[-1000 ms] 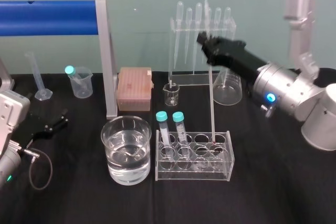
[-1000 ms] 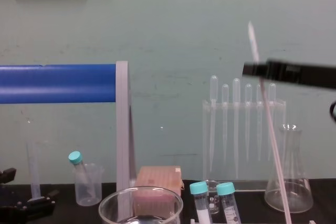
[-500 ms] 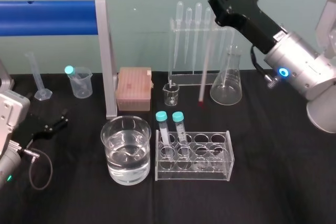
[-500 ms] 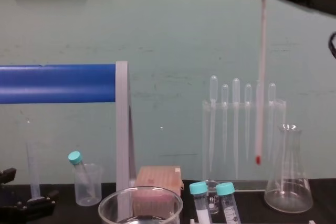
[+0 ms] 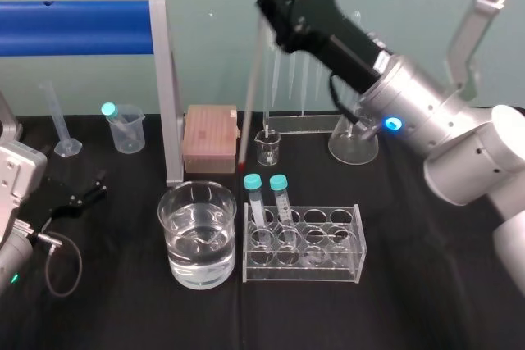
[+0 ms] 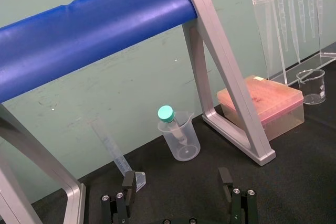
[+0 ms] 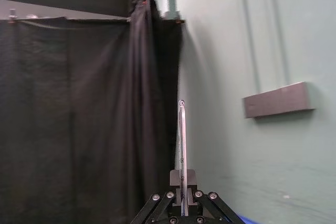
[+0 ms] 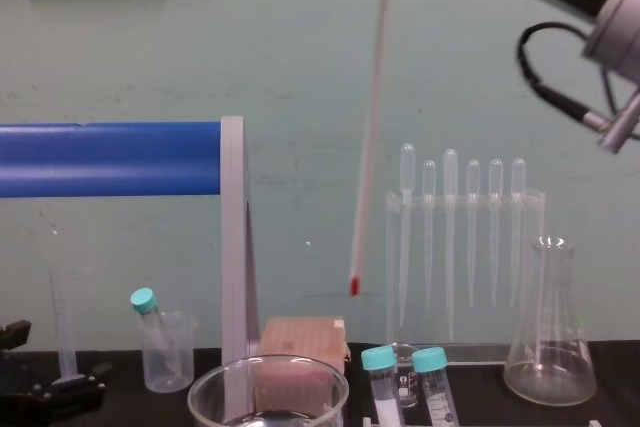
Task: Hold the thermometer with one hand and immerse one end into the beaker, then reinsert it into the test tube rack.
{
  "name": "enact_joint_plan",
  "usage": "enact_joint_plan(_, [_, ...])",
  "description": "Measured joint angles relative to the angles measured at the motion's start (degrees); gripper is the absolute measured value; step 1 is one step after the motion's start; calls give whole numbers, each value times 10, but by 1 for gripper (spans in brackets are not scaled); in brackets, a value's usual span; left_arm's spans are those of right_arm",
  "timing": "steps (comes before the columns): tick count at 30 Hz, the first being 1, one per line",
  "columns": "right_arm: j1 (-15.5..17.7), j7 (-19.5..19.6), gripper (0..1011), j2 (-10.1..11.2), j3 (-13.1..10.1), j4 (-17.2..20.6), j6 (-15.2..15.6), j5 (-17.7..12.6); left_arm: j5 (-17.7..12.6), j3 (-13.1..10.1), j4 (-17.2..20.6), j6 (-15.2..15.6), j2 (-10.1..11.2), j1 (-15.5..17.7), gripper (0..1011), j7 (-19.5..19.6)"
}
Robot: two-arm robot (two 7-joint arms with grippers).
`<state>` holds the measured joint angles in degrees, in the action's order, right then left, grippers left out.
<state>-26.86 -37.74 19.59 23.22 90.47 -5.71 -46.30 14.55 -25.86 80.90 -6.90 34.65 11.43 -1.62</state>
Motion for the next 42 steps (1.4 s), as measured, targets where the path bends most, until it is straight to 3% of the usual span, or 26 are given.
enact_joint_plan(7, [-14, -46, 56, -13, 39, -36, -20, -9, 0, 0, 0, 0, 0, 0, 1008, 0])
enact_joint_plan(14, [-24, -73, 56, -32, 64, -90, -58, -6, 0, 0, 0, 0, 0, 0, 1008, 0])
enact_joint_plan(18, [-32, -82, 56, -40, 74, -121, -63, -3, 0, 0, 0, 0, 0, 0, 1008, 0])
enact_joint_plan(23, [-42, -91, 56, -51, 86, -159, -65, 2, 0, 0, 0, 0, 0, 0, 1008, 0])
enact_joint_plan(42, [-67, -109, 56, -77, 104, -240, -67, 25, 0, 0, 0, 0, 0, 0, 1008, 0])
